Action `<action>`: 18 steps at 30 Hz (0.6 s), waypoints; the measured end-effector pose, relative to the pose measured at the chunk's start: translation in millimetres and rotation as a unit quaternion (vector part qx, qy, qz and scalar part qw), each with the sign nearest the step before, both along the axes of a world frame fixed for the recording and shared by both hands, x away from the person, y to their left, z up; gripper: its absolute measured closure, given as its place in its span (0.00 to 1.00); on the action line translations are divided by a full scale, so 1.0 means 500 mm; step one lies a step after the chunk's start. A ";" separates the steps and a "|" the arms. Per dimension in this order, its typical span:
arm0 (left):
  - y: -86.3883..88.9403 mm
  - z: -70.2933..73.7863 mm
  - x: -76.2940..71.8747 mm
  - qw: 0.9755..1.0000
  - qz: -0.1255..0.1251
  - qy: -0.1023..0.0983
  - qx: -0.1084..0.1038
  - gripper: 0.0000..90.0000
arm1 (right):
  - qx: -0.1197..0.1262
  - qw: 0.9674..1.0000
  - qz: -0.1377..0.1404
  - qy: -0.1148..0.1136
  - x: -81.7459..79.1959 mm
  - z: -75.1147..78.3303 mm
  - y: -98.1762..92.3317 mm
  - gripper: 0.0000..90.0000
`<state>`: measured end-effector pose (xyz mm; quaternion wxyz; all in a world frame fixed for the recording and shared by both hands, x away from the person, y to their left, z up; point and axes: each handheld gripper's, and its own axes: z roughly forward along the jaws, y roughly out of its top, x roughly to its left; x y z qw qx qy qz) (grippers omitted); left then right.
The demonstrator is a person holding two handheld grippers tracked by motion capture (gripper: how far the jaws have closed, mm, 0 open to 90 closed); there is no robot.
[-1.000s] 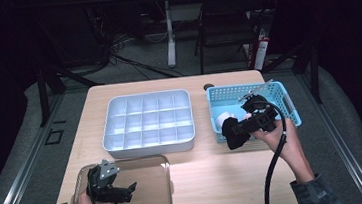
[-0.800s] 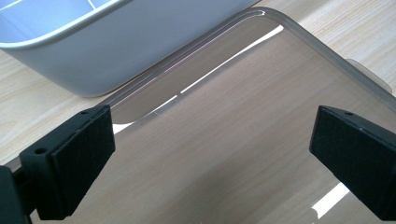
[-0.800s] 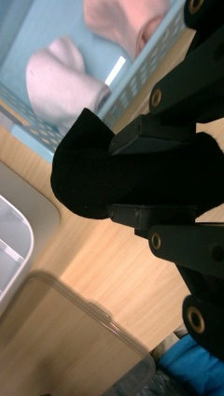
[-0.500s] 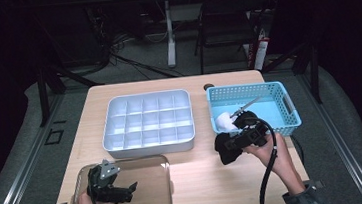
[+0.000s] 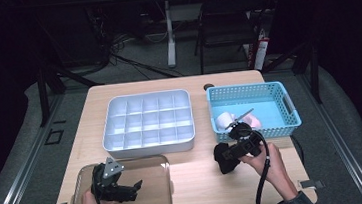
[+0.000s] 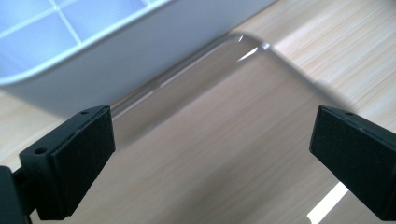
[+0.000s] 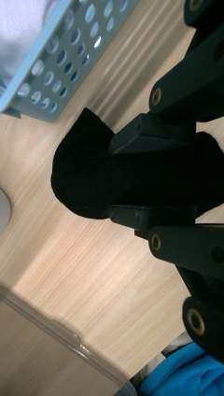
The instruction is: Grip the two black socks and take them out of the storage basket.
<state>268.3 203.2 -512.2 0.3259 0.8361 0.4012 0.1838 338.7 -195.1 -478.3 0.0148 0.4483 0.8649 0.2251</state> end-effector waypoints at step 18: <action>-0.093 0.014 0.038 0.999 -0.012 0.020 -0.036 0.00 | -0.020 1.000 -0.012 0.005 0.002 -0.047 0.009 0.43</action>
